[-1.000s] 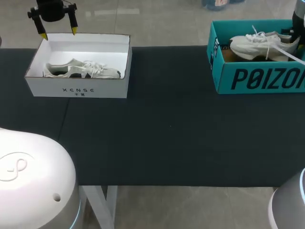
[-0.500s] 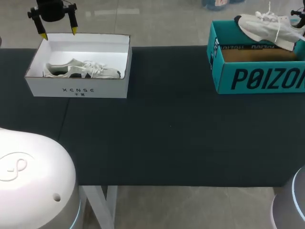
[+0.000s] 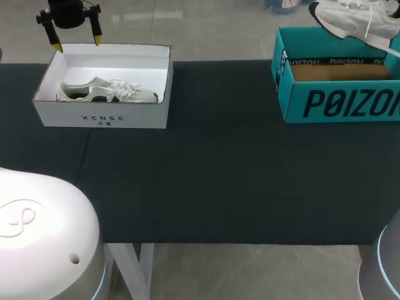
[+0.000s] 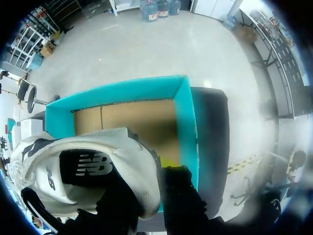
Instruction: Take the shoe out of the shoebox, open the shoe tongue, remove and reinsert the insole, then place the shoe into the shoebox
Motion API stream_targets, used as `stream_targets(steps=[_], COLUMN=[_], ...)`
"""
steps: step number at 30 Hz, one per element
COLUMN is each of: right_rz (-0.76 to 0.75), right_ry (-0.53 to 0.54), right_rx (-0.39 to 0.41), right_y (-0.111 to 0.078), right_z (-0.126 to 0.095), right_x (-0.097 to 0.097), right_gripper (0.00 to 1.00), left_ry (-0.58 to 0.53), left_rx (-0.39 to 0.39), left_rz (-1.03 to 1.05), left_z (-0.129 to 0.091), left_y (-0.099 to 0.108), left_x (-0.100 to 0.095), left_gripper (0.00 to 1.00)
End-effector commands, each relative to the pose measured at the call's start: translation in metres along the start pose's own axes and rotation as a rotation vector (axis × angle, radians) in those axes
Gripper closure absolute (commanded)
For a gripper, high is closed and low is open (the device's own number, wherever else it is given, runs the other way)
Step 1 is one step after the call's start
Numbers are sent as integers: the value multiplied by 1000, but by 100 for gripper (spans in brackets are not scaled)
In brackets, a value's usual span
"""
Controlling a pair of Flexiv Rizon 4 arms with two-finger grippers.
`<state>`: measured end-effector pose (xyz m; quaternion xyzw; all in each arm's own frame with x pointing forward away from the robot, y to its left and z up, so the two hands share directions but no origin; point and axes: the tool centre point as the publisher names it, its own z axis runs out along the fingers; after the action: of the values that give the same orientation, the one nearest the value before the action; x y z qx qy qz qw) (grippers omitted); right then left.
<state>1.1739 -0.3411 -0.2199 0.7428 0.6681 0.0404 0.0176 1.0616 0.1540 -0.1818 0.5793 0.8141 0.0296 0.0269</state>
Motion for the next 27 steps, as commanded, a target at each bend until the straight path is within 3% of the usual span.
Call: stream_targets(steps=[1,8,10,11,12,13,15,21,27], right_rz=[0,0,16,4,-43,-32,-62,-135,-200], right_ry=[-3,-3,-122,-136,-280,-245,-336,-385,-382], right_rx=[-35,-35,53,29,99,52,66,-2,-33], right_y=[-7,-7,-13,-14,-16,-19,-24,-43,-62], right_z=[0,0,-10,-15,-21,-26,-32,-48,-54], right_x=[2,2,6,9,15,18,22,35,63], right_gripper=[100,100,100,100,100,100,100,100,100], left_ry=[1,1,1,1,1,1,1,1,1], left_rx=[0,0,0,0,0,0,0,0,0], left_rz=[0,0,0,0,0,0,0,0,0], left_z=[-1,-1,-1,-1,-1,-1,-1,-1,-1], left_y=[0,0,0,0,0,0,0,0,0], left_x=[0,0,0,0,0,0,0,0,0], left_gripper=[0,0,0,0,0,0,0,0,0])
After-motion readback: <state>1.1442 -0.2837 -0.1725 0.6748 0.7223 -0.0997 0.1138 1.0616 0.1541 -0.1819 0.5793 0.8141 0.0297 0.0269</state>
